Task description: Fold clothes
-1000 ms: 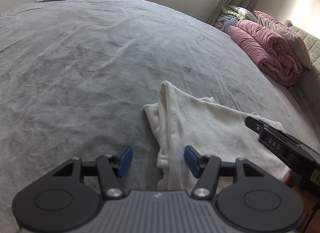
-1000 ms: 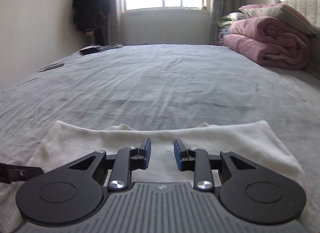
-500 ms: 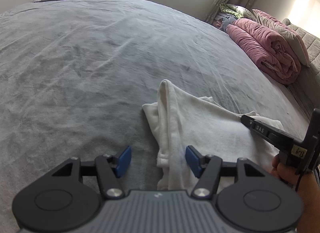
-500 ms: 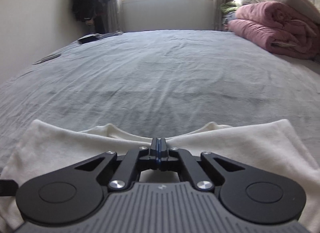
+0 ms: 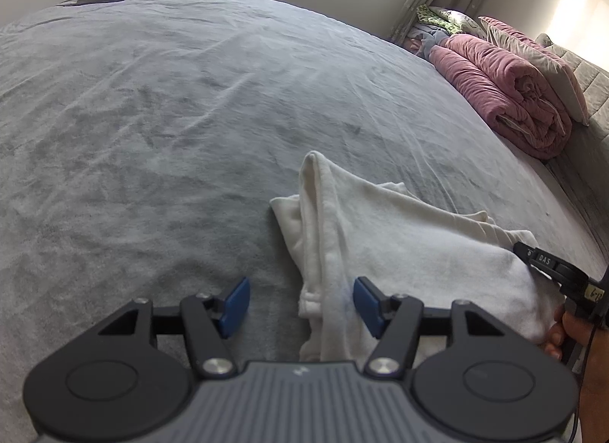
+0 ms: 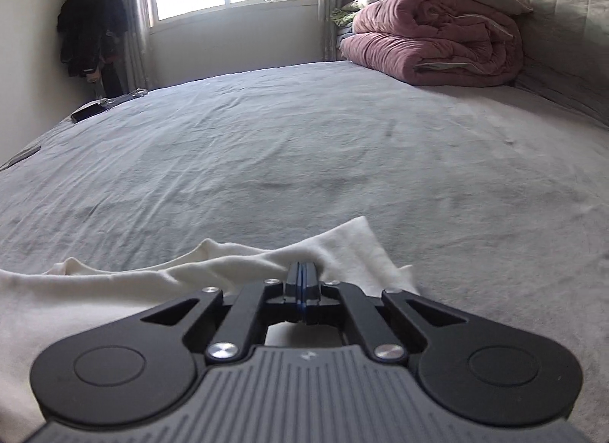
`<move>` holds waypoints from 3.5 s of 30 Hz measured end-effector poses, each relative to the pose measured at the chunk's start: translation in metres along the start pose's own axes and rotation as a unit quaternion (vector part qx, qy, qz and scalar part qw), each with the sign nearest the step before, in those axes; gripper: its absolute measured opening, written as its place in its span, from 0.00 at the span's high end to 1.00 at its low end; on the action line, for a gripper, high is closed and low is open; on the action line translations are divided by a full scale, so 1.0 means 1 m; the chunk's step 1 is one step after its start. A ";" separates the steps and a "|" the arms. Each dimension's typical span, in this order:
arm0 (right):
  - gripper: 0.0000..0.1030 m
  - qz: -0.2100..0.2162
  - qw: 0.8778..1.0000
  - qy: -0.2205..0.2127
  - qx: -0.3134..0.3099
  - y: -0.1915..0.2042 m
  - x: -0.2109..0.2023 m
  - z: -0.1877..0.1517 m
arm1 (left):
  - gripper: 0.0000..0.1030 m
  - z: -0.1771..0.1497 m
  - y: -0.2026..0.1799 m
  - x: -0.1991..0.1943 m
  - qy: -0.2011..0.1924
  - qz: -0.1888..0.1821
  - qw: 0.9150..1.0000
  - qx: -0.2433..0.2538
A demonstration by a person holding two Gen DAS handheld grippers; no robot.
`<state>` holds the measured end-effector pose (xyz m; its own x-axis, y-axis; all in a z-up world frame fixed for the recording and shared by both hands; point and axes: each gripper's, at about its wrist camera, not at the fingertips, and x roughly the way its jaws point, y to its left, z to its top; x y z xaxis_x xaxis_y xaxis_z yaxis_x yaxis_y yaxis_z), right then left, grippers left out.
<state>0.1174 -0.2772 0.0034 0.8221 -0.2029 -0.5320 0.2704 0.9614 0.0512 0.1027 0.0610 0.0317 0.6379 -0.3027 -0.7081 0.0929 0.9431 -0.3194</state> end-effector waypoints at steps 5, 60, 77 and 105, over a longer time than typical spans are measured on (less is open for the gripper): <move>1.00 -0.025 1.000 -0.009 0.015 -0.019 -0.004 -0.002 | 0.39 0.000 0.001 0.000 0.001 -0.002 1.000 -0.002; 0.22 0.101 0.944 -0.005 0.313 -0.049 -0.091 -0.066 | 0.38 0.000 0.001 -0.001 0.000 -0.002 1.000 -0.001; 0.34 0.121 0.890 -0.080 0.433 -0.062 -0.090 -0.074 | 0.38 0.000 0.000 -0.001 0.000 0.001 1.000 0.003; 0.64 0.110 0.905 -0.068 0.406 -0.056 -0.076 -0.067 | 0.36 -0.003 -0.005 0.000 -0.004 0.009 1.000 0.016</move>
<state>0.0064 -0.3036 -0.0155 0.9399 -0.0981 -0.3271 0.3264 0.5395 0.7761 0.0998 0.0554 0.0312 0.6456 -0.2844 -0.7088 0.1051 0.9523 -0.2863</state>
